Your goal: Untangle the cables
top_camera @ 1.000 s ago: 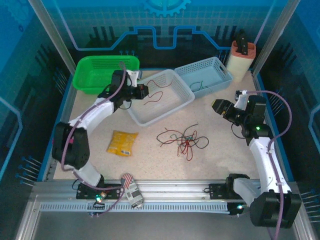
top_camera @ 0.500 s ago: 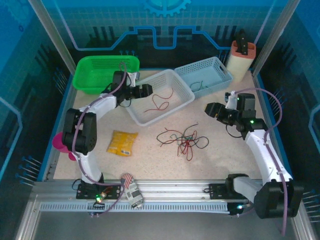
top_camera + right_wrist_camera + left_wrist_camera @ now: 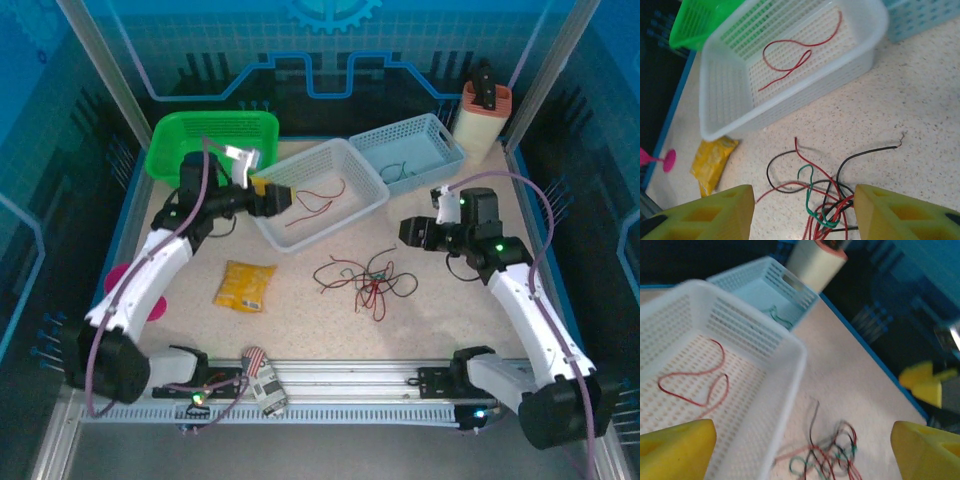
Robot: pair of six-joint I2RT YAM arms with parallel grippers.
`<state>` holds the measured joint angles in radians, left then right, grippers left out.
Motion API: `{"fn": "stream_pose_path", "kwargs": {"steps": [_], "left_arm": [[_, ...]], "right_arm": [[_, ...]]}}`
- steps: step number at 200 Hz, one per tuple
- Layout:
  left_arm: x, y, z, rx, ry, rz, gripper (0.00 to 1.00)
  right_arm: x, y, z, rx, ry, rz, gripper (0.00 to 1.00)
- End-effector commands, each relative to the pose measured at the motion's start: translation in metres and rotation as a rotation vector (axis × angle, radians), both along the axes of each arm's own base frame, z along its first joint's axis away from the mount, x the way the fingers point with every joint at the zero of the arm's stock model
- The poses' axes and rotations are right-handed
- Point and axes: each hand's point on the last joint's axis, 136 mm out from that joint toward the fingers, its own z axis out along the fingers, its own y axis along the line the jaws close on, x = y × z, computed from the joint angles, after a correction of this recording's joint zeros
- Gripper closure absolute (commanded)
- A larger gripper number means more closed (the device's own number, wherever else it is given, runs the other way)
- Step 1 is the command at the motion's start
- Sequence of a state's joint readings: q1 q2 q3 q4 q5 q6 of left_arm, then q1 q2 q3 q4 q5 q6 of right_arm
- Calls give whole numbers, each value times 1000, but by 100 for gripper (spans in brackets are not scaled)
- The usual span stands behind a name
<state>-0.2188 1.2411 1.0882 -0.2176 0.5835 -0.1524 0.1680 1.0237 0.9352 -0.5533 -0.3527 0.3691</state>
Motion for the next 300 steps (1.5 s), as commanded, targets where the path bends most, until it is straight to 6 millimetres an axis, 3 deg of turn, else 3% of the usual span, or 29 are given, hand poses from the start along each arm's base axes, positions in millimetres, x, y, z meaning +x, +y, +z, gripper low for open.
{"fn": "stream_pose_path", "kwargs": {"steps": [1, 20, 59, 105, 135, 173, 216, 284, 300], "left_arm": [[-74, -18, -50, 115, 125, -200, 12], [-102, -28, -60, 98, 148, -245, 17], [-123, -41, -97, 70, 268, -255, 28], [-147, -64, -132, 120, 383, -313, 32], [-151, -75, -149, 140, 430, -300, 33], [-147, -84, -155, 111, 434, -276, 32], [-145, -87, -158, 64, 419, -266, 32], [-141, -84, -161, 91, 411, -245, 33], [-138, -84, -162, 99, 407, -237, 33]], "right_arm": [[-14, 0, -18, -149, 20, 53, 45], [-28, 10, -34, -246, 94, 109, 46], [-54, 32, -63, -490, 267, 262, 47], [-61, 52, -80, -609, 360, 370, 54], [-54, 60, -95, -711, 392, 422, 55], [-42, 68, -116, -863, 379, 487, 57], [-29, 75, -130, -917, 387, 519, 61], [-31, 80, -152, -914, 417, 552, 65], [-32, 82, -155, -907, 417, 562, 70]]}}
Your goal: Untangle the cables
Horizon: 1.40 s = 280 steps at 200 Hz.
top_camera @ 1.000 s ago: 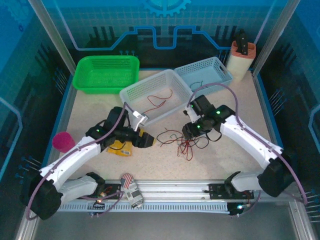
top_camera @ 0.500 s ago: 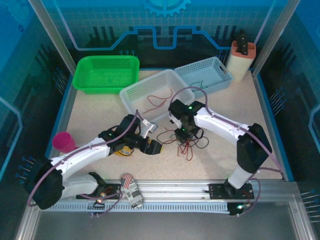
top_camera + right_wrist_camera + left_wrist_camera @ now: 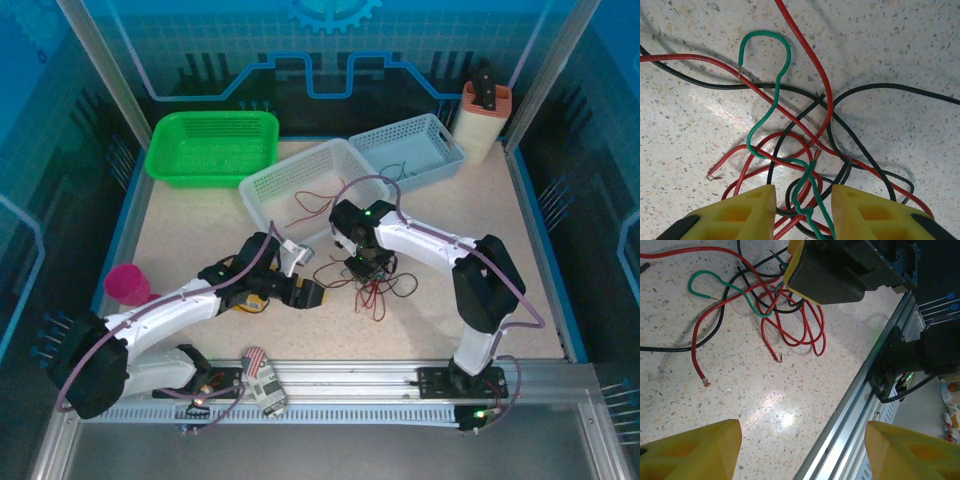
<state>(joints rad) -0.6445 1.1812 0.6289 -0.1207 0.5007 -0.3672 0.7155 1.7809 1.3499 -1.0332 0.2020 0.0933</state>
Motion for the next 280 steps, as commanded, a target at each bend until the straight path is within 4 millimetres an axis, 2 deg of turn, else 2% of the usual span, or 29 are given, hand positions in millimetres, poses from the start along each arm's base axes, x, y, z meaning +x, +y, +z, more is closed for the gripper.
{"fn": "stream_pose_path", "kwargs": {"steps": [1, 23, 37, 70, 107, 141, 174, 200, 236, 280], "left_arm": [[7, -3, 1, 7, -25, 11, 33], [14, -2, 2, 17, -39, 43, 33], [19, -2, 5, 5, -51, 72, 33], [24, -10, 10, -40, -73, 85, 33], [26, -35, 1, -27, -97, 18, 35], [30, -59, -3, -26, -109, -28, 43], [38, -76, -11, -5, -100, -21, 48], [36, -90, -15, 4, -119, -55, 47], [36, -85, -13, 24, -148, -47, 48], [25, -66, 12, -1, -215, -37, 47]], "right_arm": [[-5, 5, -9, -2, 23, 34, 71], [-5, 4, -11, -9, 24, 43, 78], [-4, 4, -11, -10, 19, 52, 87], [-3, 6, 1, 25, -14, 69, 100], [-3, 12, 18, 110, -50, 56, 100], [1, 11, 35, 207, -67, -38, 100], [3, 10, 39, 266, -53, -119, 100], [4, 8, 39, 279, -38, -166, 100], [9, 2, 43, 289, -53, -219, 100], [23, -11, 55, 263, -118, -257, 100]]}}
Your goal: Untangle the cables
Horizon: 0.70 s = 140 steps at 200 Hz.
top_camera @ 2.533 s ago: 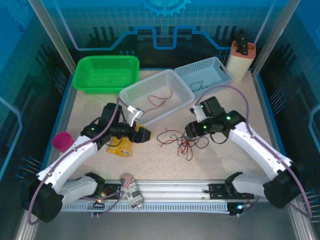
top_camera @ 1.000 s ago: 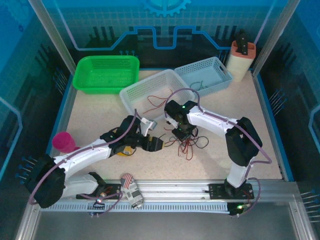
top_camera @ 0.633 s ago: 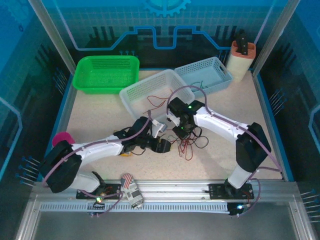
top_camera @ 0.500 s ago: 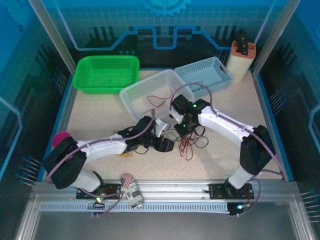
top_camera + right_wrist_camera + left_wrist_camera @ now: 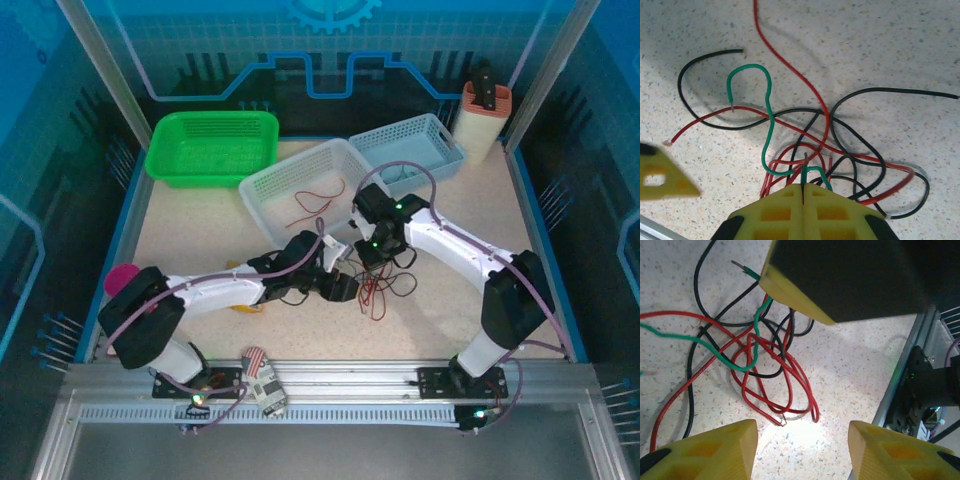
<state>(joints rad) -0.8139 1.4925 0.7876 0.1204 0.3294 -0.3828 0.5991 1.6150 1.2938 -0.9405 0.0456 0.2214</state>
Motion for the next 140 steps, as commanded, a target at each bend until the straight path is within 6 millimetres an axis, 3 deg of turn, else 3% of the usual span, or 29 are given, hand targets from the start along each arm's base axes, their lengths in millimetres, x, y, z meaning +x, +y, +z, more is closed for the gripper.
{"fn": "stream_pose_path", "kwargs": {"steps": [1, 41, 85, 110, 140], "left_arm": [[-8, 11, 24, -24, -89, -7, 47], [-12, 40, 35, -33, -141, 62, 44], [-8, 61, 38, -20, -154, 108, 43], [-8, 59, 34, -10, -144, 93, 43], [-6, 39, 19, 3, -50, 52, 47]], "right_arm": [[8, -8, 17, -6, -55, -42, 100], [15, -26, 28, -120, -126, -47, 100], [5, -31, 37, -189, -128, 20, 100], [-3, -28, 40, -164, -111, 46, 100], [-5, -16, 40, -81, -102, 21, 100]]}}
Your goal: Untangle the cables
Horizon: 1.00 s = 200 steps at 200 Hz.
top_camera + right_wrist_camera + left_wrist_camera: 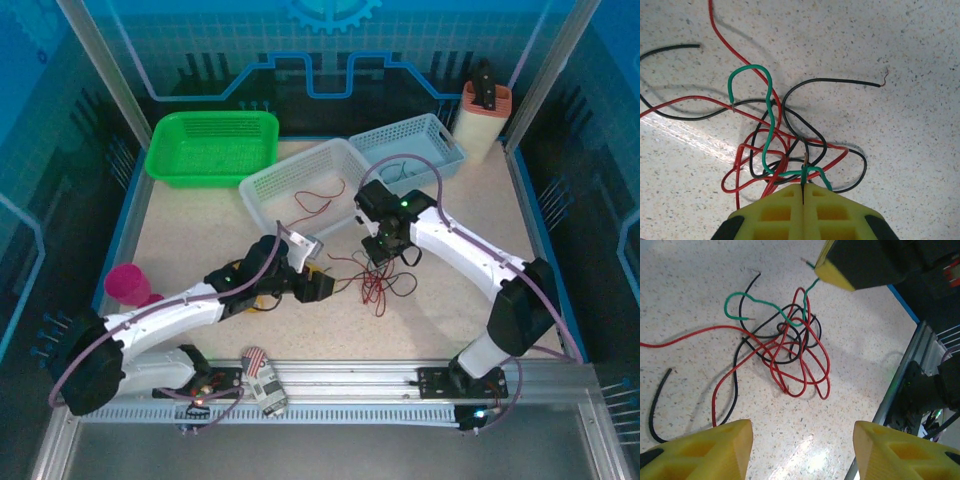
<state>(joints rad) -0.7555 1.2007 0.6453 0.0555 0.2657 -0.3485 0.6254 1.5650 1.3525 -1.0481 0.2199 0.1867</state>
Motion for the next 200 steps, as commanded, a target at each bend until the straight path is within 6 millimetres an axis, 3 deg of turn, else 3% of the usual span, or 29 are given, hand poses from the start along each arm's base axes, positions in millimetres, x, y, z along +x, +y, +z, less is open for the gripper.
{"fn": "stream_pose_path", "kwargs": {"steps": [1, 31, 80, 116, 170, 200], "left_arm": [[1, -15, -14, 28, 70, -37, 47], [13, -43, -23, 92, 119, 10, 58], [24, -80, -26, 63, 198, 58, 58], [32, -85, -39, 50, 229, 136, 61], [38, -100, -43, -51, 268, 198, 62], [40, -97, -54, -30, 299, 238, 66]], "right_arm": [[-7, 9, 12, 67, 2, 3, 100], [-6, 11, 9, 84, 8, -33, 100], [-5, 10, 0, 89, 26, -58, 100], [-1, 9, 4, 115, 24, -84, 100], [1, 12, 2, 140, 41, -108, 100], [1, 12, 3, 144, 40, -118, 100]]}}
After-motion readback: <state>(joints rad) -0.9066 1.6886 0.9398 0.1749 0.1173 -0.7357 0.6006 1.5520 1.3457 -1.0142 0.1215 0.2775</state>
